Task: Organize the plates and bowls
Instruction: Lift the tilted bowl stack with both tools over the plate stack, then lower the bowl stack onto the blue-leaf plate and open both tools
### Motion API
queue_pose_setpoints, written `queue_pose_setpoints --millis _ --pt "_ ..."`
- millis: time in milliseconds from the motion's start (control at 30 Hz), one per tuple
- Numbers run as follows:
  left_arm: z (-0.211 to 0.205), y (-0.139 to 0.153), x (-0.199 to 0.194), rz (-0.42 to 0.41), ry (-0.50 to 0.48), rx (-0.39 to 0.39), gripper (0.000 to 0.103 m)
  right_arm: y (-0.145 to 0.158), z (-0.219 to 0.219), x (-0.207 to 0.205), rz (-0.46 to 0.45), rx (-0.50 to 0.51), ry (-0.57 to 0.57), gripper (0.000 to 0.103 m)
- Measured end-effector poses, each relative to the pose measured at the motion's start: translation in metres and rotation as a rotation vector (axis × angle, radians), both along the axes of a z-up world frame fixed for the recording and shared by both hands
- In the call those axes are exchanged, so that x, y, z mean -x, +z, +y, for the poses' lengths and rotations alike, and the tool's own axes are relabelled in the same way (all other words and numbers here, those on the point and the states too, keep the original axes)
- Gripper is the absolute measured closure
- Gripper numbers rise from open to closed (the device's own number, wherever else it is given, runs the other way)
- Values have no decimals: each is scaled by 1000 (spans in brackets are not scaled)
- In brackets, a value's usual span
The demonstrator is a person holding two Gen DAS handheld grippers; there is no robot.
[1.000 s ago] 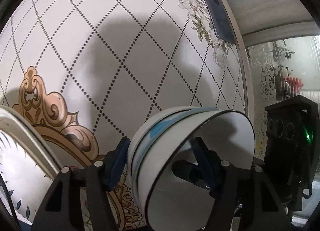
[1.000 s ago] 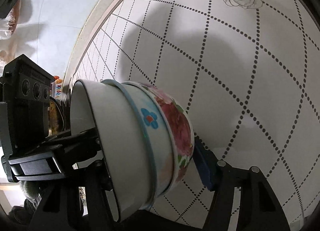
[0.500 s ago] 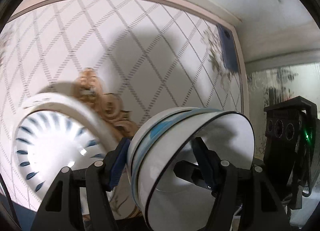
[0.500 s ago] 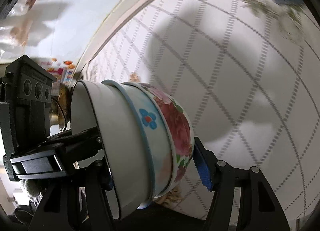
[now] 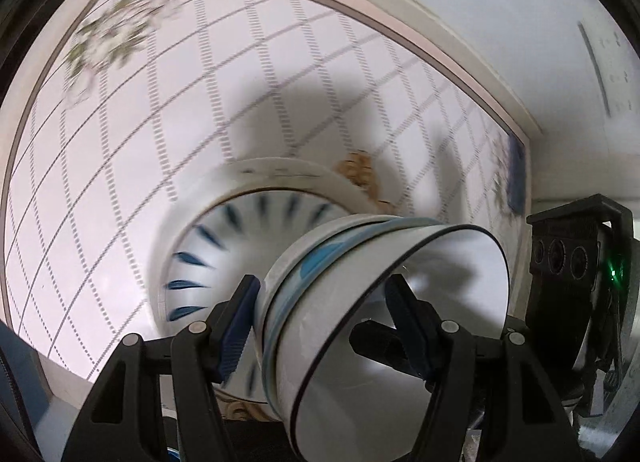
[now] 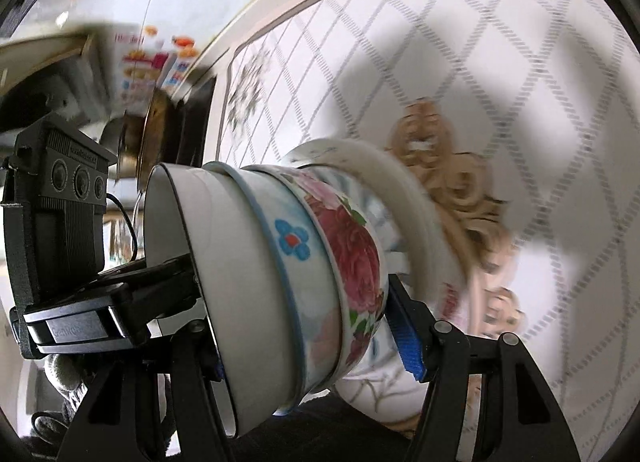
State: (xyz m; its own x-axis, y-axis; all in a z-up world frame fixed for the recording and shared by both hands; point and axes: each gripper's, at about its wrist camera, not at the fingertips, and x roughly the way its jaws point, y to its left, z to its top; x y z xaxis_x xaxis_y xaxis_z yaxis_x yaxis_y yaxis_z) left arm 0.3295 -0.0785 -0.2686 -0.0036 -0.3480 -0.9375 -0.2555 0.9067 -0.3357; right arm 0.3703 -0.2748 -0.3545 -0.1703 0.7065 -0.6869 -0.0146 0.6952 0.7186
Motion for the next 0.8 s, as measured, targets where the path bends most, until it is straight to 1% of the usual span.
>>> queue_pose_setpoints --millis 100,200,433,567,800 --pt "17 -9 5 15 41 -4 40 -8 22 0 5 -6 36 37" --pt "26 -15 7 23 64 -6 40 -17 37 0 14 -6 63 38" --pt "29 -27 9 23 83 7 40 -32 58 1 14 18 99 37" --pt "30 -29 8 23 79 15 40 -35 64 -2 5 37 97 38" --pt "27 -31 7 19 58 19 40 -41 55 -4 1 57 99 38"
